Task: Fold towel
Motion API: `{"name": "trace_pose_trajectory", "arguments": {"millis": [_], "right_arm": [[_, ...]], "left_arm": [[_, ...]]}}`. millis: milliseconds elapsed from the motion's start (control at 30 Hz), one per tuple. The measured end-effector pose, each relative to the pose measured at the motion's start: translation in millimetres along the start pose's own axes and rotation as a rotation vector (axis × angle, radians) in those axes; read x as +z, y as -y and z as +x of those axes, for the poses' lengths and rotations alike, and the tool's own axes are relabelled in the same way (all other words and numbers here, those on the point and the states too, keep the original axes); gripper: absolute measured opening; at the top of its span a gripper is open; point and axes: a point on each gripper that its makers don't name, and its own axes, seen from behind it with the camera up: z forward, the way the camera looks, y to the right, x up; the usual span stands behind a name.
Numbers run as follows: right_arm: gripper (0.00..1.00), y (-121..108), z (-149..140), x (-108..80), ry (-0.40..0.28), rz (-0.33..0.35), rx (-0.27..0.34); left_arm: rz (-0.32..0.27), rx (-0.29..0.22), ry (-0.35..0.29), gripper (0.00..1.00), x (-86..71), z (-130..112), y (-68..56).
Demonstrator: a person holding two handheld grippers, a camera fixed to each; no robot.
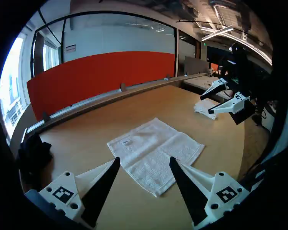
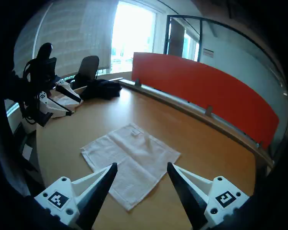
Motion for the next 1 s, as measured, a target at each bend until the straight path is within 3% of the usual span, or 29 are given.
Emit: {"name": "trace_pose_trajectory", "arguments": {"millis": [1000], "right_arm": [[1.0,30,-120,59.6,0.178,0.093,-0.029]], "left_arm": [[-0.105,0.071,0.178,0.96,70.9,-110,-28.1]]}}
